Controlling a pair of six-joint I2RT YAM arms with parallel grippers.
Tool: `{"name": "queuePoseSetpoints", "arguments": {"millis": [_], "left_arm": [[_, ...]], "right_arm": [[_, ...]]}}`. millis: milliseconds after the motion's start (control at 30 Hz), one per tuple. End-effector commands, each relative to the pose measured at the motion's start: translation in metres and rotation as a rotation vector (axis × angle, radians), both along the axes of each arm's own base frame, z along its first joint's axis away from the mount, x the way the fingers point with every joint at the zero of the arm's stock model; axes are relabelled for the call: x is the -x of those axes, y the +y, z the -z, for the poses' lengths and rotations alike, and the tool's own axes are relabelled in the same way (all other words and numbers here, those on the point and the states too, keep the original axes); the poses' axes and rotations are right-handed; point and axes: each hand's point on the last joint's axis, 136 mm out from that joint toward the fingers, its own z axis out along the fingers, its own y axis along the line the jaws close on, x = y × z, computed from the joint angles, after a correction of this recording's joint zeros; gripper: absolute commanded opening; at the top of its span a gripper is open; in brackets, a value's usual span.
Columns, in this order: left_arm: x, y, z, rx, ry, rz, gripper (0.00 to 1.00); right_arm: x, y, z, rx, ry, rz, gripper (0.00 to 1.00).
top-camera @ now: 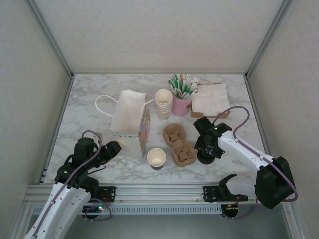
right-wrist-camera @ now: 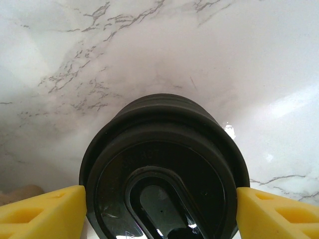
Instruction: Pack the takeout coffee
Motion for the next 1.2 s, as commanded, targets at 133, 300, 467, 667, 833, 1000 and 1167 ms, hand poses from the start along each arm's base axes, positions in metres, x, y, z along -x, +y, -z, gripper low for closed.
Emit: {"name": "queuePoseSetpoints", "arguments": {"millis": [133, 300, 467, 667, 833, 1000, 1167], "left_arm": [[-0.002, 0.000, 0.002, -0.019, -0.012, 0.003, 0.61], [-0.001, 0.000, 0.002, -0.019, -0.010, 0.002, 0.61], [-0.002, 0.000, 0.002, -0.021, -0.011, 0.000, 0.62], [-0.002, 0.000, 0.002, -0.023, -0.012, 0.000, 0.62], [-0.002, 0.000, 0.001, -0.024, -0.013, 0.001, 0.62], [-0.001, 0.000, 0.001, -0.025, -0.011, 0.001, 0.62], [-0.002, 0.003, 0.002, -0.036, -0.010, -0.008, 0.62]], "right_arm": [[0.009, -0.010, 0.002, 0.021, 0.019, 0.009, 0.77], [0.010, -0.013, 0.003, 0.021, 0.019, 0.017, 0.76], [0.010, -0.012, 0.006, 0.014, 0.026, 0.018, 0.78], [0.009, -0.011, 0.008, 0.018, 0.028, 0.012, 0.80], [0.008, -0.011, 0.009, 0.018, 0.029, 0.013, 0.80], [0.008, -0.012, 0.009, 0.023, 0.034, 0.010, 0.78], [0.007, -0.012, -0.001, 0.017, 0.010, 0.006, 0.75]]}}
